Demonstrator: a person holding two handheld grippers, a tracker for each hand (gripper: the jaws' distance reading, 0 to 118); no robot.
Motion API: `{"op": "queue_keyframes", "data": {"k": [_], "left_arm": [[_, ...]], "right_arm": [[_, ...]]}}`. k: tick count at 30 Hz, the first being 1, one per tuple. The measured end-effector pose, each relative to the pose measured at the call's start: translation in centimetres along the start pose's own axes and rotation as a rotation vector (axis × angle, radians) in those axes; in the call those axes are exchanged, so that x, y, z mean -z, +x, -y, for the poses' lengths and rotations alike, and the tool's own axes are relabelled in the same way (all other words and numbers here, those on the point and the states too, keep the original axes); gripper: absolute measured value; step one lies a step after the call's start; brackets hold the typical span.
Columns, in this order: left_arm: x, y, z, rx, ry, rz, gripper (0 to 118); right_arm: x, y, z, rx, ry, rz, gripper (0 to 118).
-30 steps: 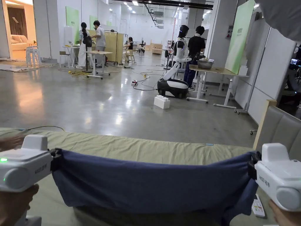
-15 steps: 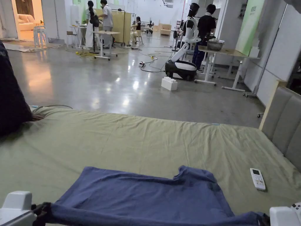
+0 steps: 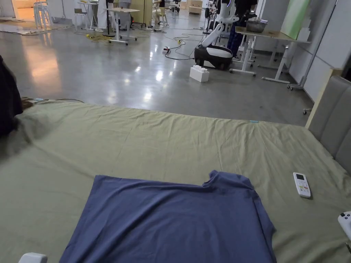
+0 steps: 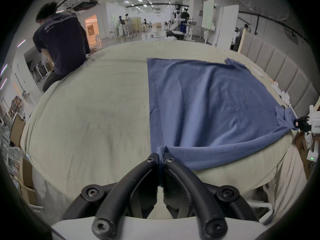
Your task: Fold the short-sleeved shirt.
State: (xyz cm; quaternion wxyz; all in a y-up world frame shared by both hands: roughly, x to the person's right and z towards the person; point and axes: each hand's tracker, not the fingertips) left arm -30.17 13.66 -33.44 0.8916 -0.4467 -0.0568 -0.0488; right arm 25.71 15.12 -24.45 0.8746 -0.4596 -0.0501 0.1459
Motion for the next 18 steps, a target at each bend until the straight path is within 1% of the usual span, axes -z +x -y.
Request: {"op": "queue_keyframes", "data": {"k": [1,3,7,10,11,12,14,15,16,17,18], "left_arm": [[0.1,0.2,0.2,0.012,-0.006,-0.006,5],[0.5,0.3,0.6,0.019,-0.020,-0.011,5],[1.2,1.0,1.3,0.056,-0.069,-0.017,5],[1.3,1.1,1.6,0.077,-0.067,-0.025,8],[1.2,1.1,1.3,0.076,-0.072,-0.036,13],[1.0,0.9,1.1,0.069,-0.078,-0.044,21],[0.1,0.1,0.3,0.004,-0.083,-0.025,32],[-0.5,-0.3,-0.1,-0.035,-0.056,0.002,41],[-1.3,-0.6,-0.7,-0.080,0.001,0.020,50],[-2.2,-0.8,-1.4,-0.107,0.061,0.030,55],[-3.0,-0.8,-2.0,-0.118,0.116,0.038,58]], "right_arm": [[0.3,-0.3,0.2,-0.011,-0.012,-0.005,1],[1.0,-0.5,0.6,-0.009,-0.025,-0.009,1],[2.6,-0.7,1.2,0.007,-0.049,-0.016,2],[3.3,-1.0,1.4,0.019,-0.064,-0.021,3],[2.9,-1.0,1.1,0.029,-0.061,-0.015,8],[2.6,-1.0,0.9,0.034,-0.062,-0.005,21],[1.7,-0.7,0.2,0.043,-0.062,0.037,54],[1.1,-0.4,-0.2,0.062,-0.047,0.046,72],[0.3,0.0,-0.9,0.092,-0.013,0.049,77],[-0.7,0.2,-1.6,0.116,0.037,0.047,78],[-1.5,0.4,-2.3,0.135,0.081,0.057,78]]}}
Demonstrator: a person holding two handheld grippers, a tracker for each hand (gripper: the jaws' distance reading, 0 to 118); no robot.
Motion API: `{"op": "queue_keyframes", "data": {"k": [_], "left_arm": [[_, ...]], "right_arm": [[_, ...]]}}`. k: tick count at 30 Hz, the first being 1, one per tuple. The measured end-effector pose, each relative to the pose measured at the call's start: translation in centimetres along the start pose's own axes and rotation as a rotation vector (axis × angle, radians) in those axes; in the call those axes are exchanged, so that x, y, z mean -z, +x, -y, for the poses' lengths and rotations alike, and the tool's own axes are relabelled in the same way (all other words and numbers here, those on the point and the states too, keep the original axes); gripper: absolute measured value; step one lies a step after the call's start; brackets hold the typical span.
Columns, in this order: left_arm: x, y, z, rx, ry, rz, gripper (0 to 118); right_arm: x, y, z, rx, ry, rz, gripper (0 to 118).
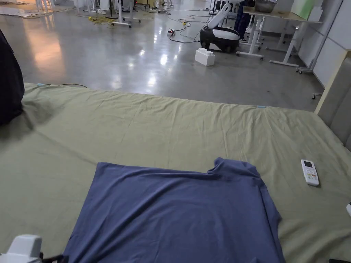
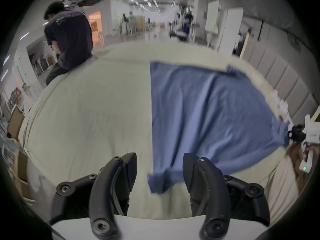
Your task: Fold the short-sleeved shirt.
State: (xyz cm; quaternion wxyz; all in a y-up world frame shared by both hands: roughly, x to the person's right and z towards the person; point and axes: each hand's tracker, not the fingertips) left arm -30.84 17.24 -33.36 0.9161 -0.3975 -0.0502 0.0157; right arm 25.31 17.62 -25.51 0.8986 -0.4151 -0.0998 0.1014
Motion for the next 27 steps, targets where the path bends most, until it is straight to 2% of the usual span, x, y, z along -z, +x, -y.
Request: {"op": "queue_keyframes", "data": {"k": [3,7,10,11,13,15,16,17,18,22,23,27], "left_arm": [[-1.7,1.4,-2.6,0.021,0.147,0.001,62],[-2.7,4.2,-5.6,0.087,0.305,-0.029,62],[-3.2,6.3,-7.2,0.107,0.410,-0.056,60],[-3.5,7.0,-7.6,0.105,0.447,-0.061,56],[-4.0,8.2,-8.2,0.111,0.509,-0.060,41],[-4.3,9.2,-8.6,0.108,0.547,-0.073,18],[-4.4,9.6,-8.7,0.109,0.563,-0.074,16],[-4.6,10.0,-8.8,0.106,0.572,-0.077,12],[-4.6,10.3,-8.8,0.102,0.586,-0.081,4],[-4.8,10.8,-9.0,0.090,0.601,-0.075,3],[-4.7,10.6,-9.1,0.087,0.592,-0.054,0],[-4.3,9.9,-9.4,0.044,0.550,-0.040,0]], "right_arm": [[-2.2,0.1,-3.1,0.053,0.138,0.029,84],[-4.0,-0.6,-6.9,0.131,0.381,-0.016,84],[-4.8,-2.0,-9.2,0.163,0.512,0.005,80],[-5.0,-2.4,-9.7,0.175,0.557,0.007,76],[-5.2,-3.4,-10.6,0.186,0.623,0.016,54],[-5.4,-4.3,-11.3,0.185,0.685,0.019,31],[-5.7,-4.7,-11.6,0.151,0.725,0.039,22],[-6.0,-5.0,-11.9,0.150,0.750,0.054,15],[-5.9,-5.2,-12.0,0.164,0.744,0.045,6],[-6.1,-5.6,-12.2,0.190,0.759,0.015,3],[-6.2,-5.7,-12.3,0.172,0.778,0.024,1],[-5.7,-5.8,-12.3,0.184,0.744,0.001,0]]}}
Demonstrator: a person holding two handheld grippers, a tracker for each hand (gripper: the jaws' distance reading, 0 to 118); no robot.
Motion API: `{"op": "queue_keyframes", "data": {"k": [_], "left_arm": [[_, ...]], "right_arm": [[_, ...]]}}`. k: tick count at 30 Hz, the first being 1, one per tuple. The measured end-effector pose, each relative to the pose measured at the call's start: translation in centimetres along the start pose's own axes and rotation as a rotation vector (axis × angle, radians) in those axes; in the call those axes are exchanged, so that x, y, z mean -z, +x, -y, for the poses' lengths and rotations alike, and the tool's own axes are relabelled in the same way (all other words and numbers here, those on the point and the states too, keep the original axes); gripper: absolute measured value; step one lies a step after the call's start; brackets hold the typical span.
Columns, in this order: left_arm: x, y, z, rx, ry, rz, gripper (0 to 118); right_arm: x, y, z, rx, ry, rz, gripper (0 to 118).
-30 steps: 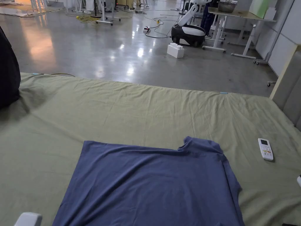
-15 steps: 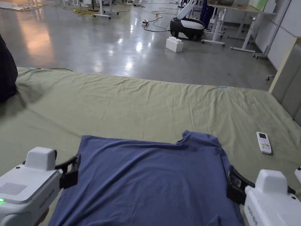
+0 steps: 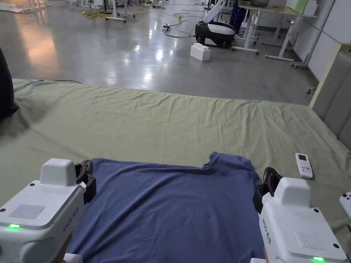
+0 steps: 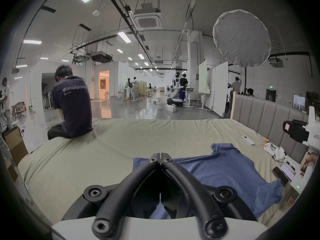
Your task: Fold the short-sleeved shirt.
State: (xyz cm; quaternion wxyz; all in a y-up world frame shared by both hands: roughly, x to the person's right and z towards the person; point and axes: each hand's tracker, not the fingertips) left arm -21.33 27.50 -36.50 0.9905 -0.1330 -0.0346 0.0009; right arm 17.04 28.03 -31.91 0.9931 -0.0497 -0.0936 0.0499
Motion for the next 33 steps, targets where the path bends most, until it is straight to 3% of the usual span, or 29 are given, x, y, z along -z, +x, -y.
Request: {"op": "queue_keyframes", "data": {"k": [13,14,18,20,27,33], "left_arm": [[2.4,-7.8,6.0,-0.093,-0.538,-0.014,0],[2.8,-8.3,6.8,-0.119,-0.568,-0.026,4],[3.6,-9.2,9.5,-0.165,-0.750,-0.032,43],[3.7,-9.2,10.7,-0.170,-0.818,-0.012,55],[3.1,-8.6,13.7,-0.126,-0.941,-0.107,61],[2.0,-8.2,14.7,-0.130,-0.936,-0.119,65]], "right_arm": [[0.3,0.1,1.8,-0.023,-0.088,-0.025,0],[0.3,0.0,1.9,-0.030,-0.095,-0.029,0],[0.3,0.0,2.5,-0.044,-0.119,-0.043,0],[0.3,-0.1,2.9,-0.046,-0.132,-0.045,0],[0.2,-0.2,4.4,-0.048,-0.183,-0.056,0],[-0.1,-0.2,5.3,-0.053,-0.213,-0.068,0]]}}
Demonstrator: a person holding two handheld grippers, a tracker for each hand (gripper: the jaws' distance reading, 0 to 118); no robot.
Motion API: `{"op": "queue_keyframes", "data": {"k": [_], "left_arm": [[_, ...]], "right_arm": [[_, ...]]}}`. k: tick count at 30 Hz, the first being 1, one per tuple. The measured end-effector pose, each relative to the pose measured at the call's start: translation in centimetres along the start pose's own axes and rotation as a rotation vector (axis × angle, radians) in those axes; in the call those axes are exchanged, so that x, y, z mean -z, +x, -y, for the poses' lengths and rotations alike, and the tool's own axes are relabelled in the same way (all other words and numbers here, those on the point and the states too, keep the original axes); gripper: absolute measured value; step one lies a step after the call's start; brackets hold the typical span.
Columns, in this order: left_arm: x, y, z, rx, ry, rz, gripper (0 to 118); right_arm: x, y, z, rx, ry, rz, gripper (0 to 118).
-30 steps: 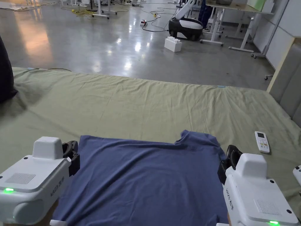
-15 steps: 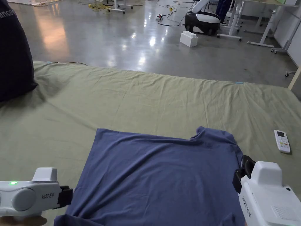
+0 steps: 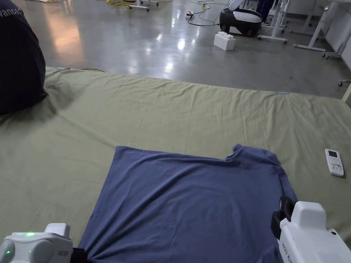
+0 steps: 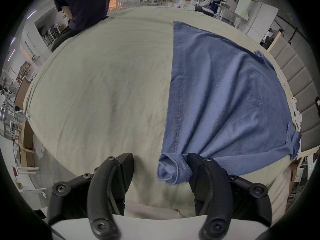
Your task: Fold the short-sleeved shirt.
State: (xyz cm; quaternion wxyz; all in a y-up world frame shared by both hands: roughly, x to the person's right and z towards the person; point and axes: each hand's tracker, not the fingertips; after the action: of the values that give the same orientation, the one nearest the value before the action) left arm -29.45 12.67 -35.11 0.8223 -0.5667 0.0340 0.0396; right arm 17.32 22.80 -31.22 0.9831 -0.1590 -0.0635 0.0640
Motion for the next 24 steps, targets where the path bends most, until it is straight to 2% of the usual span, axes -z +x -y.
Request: {"op": "queue_keyframes", "data": {"k": [5,7,8,9,11,18,22,23,24], "left_arm": [[0.5,1.0,0.0,0.033,0.007,-0.042,64],[0.3,1.8,0.2,0.068,0.029,-0.059,52],[0.3,2.0,0.3,0.081,0.028,-0.047,42],[0.2,2.1,0.3,0.087,0.031,-0.037,26],[0.1,2.5,0.4,0.079,0.040,0.003,12],[-1.3,1.4,1.1,0.072,0.092,0.034,9],[-2.5,0.6,1.1,0.051,0.146,0.061,9],[-2.7,0.5,1.1,0.054,0.151,0.060,9],[-3.0,0.4,1.1,0.056,0.159,0.065,9]], "right_arm": [[0.0,0.0,0.6,0.007,-0.016,-0.006,0],[0.0,0.0,0.9,0.016,-0.025,-0.008,0],[0.1,0.0,1.1,0.033,-0.046,-0.017,0],[0.0,0.1,1.3,0.038,-0.054,-0.012,0],[0.0,0.1,1.5,0.033,-0.054,-0.014,0],[-1.1,1.9,2.3,0.046,-0.094,-0.006,1],[-1.5,4.5,3.1,0.025,-0.233,0.027,2],[-1.5,5.1,3.4,0.017,-0.290,0.041,8],[-1.5,5.9,3.7,0.011,-0.344,0.049,27]]}}
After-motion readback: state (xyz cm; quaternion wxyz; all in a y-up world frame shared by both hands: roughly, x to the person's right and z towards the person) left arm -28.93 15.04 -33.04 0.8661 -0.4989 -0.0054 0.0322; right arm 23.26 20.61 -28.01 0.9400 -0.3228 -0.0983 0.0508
